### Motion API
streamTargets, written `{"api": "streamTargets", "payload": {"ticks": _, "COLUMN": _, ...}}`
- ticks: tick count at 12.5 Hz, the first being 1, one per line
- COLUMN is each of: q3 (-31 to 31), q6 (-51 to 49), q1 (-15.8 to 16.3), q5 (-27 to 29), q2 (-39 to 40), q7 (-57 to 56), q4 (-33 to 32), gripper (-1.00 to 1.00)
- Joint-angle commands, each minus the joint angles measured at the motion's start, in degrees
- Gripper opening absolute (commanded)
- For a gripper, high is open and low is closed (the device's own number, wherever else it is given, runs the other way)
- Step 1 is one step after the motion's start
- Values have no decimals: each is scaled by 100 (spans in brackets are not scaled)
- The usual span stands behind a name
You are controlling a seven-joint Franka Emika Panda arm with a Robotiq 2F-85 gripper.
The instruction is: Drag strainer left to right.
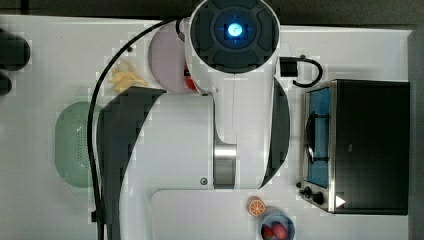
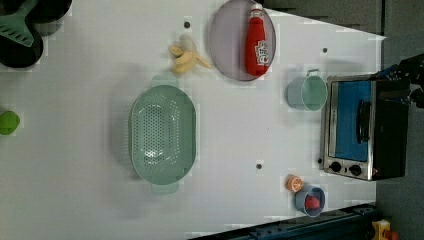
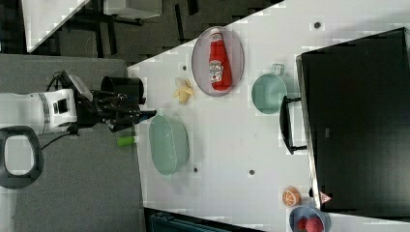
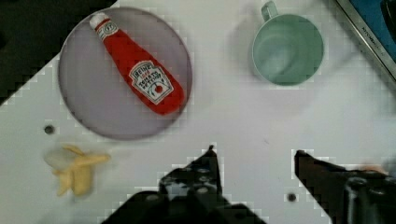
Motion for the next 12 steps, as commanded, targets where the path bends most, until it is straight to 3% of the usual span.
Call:
{"api": "streamTargets", "payload": {"ticks": 1, "q3": -69, "q6": -955, "q1": -193, "q5": -47, "q2": -2339, "q7": 1161, "q4": -1410, "gripper": 59}}
{"api": "streamTargets", "payload": {"ticks": 3, "q3": 35, "q6": -847, "q1": -148, "q5": 49, "q2": -2308, "q7": 1243, "q4": -1407, "gripper": 99}}
{"api": "streamTargets", "payload": {"ticks": 7, "q3": 818, "q6": -275, "q1": 13, "q5": 192, "q2": -2035, "q7": 1612, "q4": -1409, "gripper": 100}}
{"api": "streamTargets", "payload": {"ticks": 12, "q3": 2181, "q6": 410, "q1": 35, "q5": 195, "q2": -1348, "q7": 3279, "q4": -1413, "gripper": 100}}
